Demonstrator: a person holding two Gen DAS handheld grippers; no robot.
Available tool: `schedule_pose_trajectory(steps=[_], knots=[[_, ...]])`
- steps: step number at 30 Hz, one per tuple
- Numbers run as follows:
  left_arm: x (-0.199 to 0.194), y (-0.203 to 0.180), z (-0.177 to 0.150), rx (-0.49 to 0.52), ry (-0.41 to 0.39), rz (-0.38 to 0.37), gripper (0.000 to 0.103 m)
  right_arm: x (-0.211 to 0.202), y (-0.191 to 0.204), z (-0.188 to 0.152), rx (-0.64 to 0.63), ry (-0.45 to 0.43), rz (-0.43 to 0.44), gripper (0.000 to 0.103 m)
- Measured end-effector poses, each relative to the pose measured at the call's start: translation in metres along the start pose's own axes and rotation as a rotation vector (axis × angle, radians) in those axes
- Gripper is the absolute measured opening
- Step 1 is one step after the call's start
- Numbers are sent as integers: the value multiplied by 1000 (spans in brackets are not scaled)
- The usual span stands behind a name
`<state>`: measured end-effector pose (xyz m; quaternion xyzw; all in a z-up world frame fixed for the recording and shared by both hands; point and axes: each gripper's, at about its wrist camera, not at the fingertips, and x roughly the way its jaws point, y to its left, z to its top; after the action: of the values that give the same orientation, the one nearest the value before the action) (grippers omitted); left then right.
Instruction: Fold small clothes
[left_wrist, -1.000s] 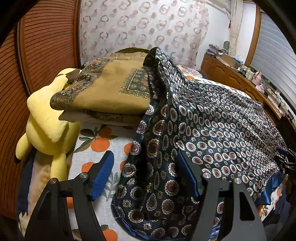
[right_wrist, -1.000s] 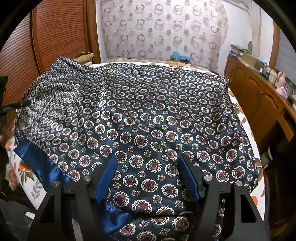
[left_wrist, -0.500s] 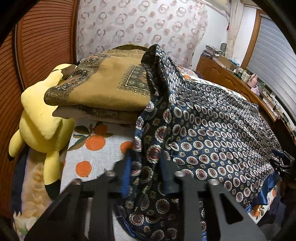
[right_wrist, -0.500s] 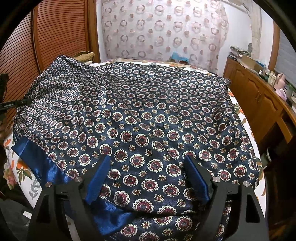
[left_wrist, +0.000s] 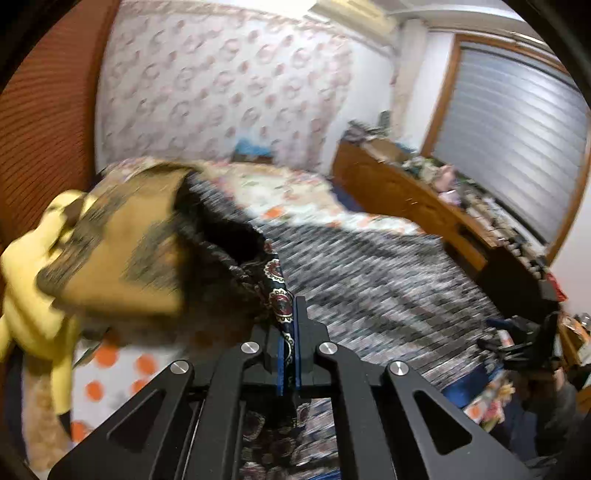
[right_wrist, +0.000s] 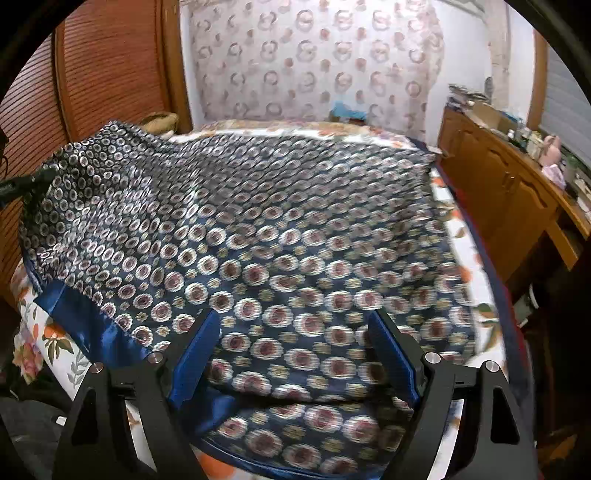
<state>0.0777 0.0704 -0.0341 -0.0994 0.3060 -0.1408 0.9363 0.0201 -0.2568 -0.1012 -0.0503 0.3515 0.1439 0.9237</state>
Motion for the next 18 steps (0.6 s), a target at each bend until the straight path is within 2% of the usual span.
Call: schedule_pose_trajectory(steps=[11,18], knots=[[39,-109,52,133,4,-220,4,-41,-37,-7,59,-67,-72,84],[40,-172,72,224,-1,-329,4,-63,-52,-15,85,-102,-85,84]])
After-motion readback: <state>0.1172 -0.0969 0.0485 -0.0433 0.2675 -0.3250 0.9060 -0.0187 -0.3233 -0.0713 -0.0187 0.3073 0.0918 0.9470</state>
